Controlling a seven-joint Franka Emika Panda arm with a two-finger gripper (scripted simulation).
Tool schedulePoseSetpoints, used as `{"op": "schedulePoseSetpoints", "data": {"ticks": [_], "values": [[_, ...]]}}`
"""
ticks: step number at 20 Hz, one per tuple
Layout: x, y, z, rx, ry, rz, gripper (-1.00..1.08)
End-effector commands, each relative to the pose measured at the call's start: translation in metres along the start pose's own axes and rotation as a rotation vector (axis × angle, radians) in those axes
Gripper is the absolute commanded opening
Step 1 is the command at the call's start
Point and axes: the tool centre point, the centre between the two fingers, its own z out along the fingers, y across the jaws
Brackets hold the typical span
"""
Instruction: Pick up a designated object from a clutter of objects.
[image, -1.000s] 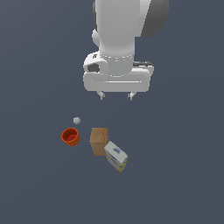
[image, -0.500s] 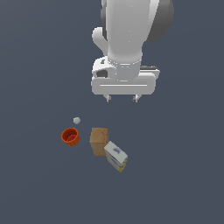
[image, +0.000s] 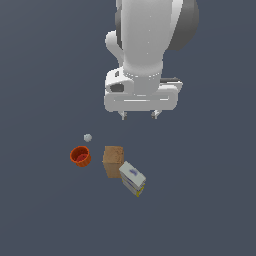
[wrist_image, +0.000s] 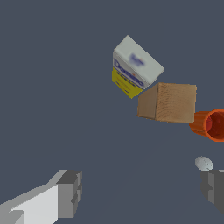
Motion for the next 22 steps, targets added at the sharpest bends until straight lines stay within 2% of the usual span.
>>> {"op": "schedulePoseSetpoints", "data": {"ticks": [1, 9, 22], "values": [[0.005, 0.001, 0.002, -0.002, 0.000, -0.028, 1.00], [0.030, 0.003, 0.015, -0.009, -0.001, -0.173, 1.00], [0.086, 0.011, 0.052, -0.020, -0.006, -0.511, 1.00]]}}
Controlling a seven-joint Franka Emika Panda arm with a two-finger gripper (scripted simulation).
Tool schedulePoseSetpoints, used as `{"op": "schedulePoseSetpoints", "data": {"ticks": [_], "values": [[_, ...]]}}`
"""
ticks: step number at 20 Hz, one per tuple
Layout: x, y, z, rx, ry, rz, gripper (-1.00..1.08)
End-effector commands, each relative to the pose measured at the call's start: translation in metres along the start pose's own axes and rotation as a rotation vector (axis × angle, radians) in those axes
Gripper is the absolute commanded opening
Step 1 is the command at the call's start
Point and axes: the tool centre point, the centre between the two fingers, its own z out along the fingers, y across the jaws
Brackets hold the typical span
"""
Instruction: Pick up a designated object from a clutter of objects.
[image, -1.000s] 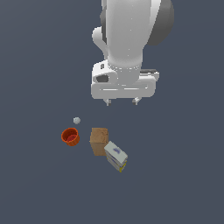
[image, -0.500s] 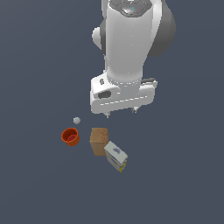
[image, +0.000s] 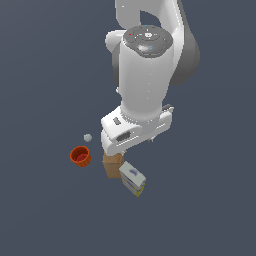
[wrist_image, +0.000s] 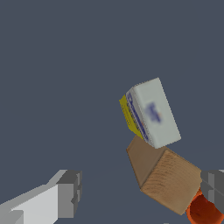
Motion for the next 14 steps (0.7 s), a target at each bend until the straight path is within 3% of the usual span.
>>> {"op": "schedulePoseSetpoints", "data": {"ticks": [1, 14], "values": [[0.009, 0.006, 0.008, -0.001, 0.000, -0.067, 1.00], [0.039, 0.030, 0.046, -0.003, -0.001, -0.329, 1.00]]}}
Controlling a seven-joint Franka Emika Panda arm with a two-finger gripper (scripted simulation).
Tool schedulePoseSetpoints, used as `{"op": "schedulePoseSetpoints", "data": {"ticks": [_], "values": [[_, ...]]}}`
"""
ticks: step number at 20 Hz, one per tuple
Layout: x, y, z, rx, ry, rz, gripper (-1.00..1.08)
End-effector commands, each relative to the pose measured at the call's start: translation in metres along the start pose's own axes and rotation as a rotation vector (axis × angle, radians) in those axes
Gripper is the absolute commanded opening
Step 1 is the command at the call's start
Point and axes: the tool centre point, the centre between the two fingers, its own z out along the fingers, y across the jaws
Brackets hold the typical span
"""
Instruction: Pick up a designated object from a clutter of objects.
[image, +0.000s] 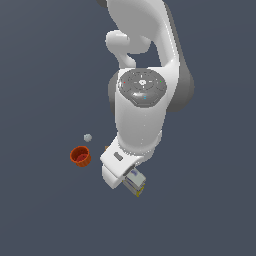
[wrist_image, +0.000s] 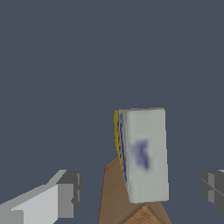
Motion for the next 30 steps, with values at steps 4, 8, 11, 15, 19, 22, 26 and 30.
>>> {"op": "schedulePoseSetpoints", "data": {"ticks": [4, 8, 11, 15, 19, 22, 26, 30], "values": [[0.005, 0.007, 0.009, -0.001, 0.001, -0.059, 1.00], [0.006, 0.009, 0.011, -0.001, 0.001, -0.075, 1.00], [0.005, 0.008, 0.011, 0.000, 0.000, -0.071, 1.00], [0.005, 0.008, 0.020, 0.000, 0.000, -0.072, 1.00], [0.005, 0.008, 0.039, 0.000, 0.001, -0.074, 1.00], [0.005, 0.008, 0.053, 0.000, 0.001, -0.076, 1.00], [0.005, 0.008, 0.062, 0.000, 0.001, -0.076, 1.00], [0.006, 0.009, 0.061, 0.000, 0.001, -0.076, 1.00]]}}
